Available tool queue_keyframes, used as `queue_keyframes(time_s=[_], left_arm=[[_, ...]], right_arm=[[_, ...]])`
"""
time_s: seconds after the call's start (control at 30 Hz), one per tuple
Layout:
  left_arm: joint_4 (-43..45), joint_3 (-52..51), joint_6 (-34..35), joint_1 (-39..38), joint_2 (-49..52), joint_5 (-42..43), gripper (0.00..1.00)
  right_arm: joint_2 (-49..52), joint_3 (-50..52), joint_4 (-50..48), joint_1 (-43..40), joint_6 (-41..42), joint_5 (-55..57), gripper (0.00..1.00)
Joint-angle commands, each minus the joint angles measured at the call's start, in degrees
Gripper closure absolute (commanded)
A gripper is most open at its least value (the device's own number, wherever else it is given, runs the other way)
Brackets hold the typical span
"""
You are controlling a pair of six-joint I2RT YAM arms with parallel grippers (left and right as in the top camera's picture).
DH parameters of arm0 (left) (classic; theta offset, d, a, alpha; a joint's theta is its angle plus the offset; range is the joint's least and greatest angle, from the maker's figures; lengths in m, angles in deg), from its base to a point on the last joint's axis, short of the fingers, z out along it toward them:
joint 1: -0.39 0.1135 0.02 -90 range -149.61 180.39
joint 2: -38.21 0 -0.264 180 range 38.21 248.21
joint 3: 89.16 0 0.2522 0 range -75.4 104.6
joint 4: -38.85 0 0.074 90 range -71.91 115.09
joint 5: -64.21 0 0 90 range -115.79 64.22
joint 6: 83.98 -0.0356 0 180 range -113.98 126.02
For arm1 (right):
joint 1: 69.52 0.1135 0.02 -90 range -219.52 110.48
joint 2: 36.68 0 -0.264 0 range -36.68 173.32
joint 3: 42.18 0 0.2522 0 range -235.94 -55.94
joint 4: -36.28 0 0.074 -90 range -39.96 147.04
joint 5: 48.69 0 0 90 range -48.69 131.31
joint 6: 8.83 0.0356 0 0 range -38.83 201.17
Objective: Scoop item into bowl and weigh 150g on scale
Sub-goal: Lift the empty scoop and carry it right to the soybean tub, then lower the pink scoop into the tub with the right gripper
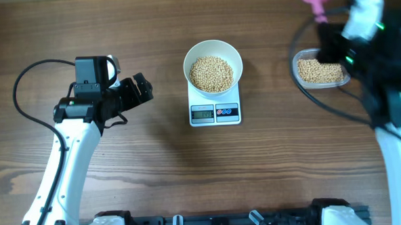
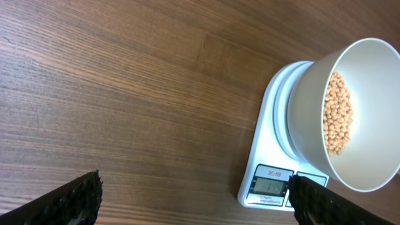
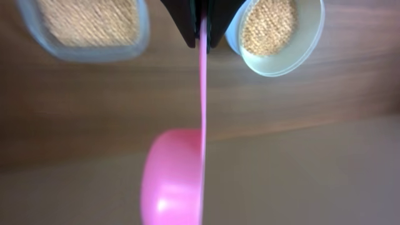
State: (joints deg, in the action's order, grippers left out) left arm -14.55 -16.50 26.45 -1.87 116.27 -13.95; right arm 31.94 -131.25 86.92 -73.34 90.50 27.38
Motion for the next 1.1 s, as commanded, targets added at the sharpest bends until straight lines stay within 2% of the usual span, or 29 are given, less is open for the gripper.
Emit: queue_keyframes(time_s=[0.0, 0.13, 0.27, 1.07], left_arm=[[0.2, 1.1, -0.5, -0.1, 0.4, -0.2, 0.00], [0.2, 1.1, -0.5, -0.1, 0.4, -0.2, 0.00], [0.2, 1.1, -0.5, -0.1, 0.4, -0.2, 0.00], [0.2, 1.1, -0.5, -0.1, 0.4, -0.2, 0.00]], right_arm=[[-5.8, -0.9, 8.2, -4.8, 1.1, 6.3, 0.96], [-7.9, -0.9, 15.6, -8.2, -0.7, 6.2, 0.96], [-8.1, -0.9, 18.5, -8.7, -1.9, 6.2, 0.96], [-8.0, -0.9, 18.0, -8.7, -1.6, 6.2, 0.96]])
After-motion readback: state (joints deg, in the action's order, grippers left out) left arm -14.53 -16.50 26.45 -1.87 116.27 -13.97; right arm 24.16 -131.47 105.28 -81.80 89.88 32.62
